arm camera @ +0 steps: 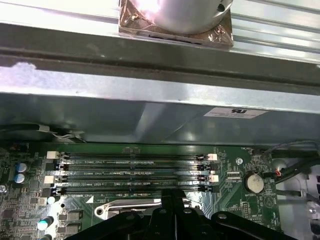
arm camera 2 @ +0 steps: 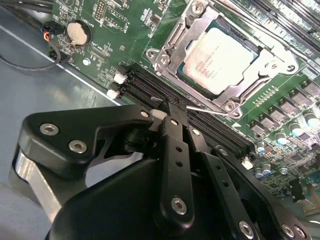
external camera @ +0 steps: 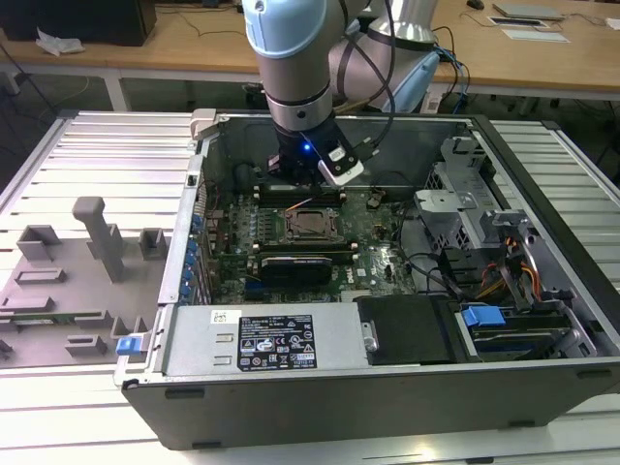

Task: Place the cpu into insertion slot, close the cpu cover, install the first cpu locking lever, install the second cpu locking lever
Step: 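Install the first cpu locking lever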

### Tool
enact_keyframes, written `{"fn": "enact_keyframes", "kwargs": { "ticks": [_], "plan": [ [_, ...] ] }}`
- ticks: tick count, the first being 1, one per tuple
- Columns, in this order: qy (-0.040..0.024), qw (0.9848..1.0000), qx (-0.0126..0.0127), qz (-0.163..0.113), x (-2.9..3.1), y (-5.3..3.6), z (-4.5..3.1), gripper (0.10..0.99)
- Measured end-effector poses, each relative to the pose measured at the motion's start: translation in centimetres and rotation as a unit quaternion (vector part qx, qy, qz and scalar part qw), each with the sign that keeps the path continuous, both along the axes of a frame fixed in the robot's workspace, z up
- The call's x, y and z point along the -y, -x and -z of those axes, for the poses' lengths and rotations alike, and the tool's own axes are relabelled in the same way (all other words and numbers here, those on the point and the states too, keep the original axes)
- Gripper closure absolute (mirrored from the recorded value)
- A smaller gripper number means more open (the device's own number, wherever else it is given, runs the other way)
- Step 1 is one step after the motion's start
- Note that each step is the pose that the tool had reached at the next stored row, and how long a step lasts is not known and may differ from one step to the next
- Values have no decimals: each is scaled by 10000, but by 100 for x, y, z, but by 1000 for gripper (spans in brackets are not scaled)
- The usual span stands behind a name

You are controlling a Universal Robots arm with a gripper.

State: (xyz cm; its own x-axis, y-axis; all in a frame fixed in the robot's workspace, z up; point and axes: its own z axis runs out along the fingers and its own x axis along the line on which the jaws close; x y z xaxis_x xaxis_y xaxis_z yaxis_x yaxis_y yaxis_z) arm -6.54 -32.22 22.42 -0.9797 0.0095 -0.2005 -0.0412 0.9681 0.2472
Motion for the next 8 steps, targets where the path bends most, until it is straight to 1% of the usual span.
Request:
{"fn": "enact_keyframes", "kwargs": {
  "ticks": [8],
  "plan": [
    [6,9996,3,280,0,15,52,980]
  ]
}}
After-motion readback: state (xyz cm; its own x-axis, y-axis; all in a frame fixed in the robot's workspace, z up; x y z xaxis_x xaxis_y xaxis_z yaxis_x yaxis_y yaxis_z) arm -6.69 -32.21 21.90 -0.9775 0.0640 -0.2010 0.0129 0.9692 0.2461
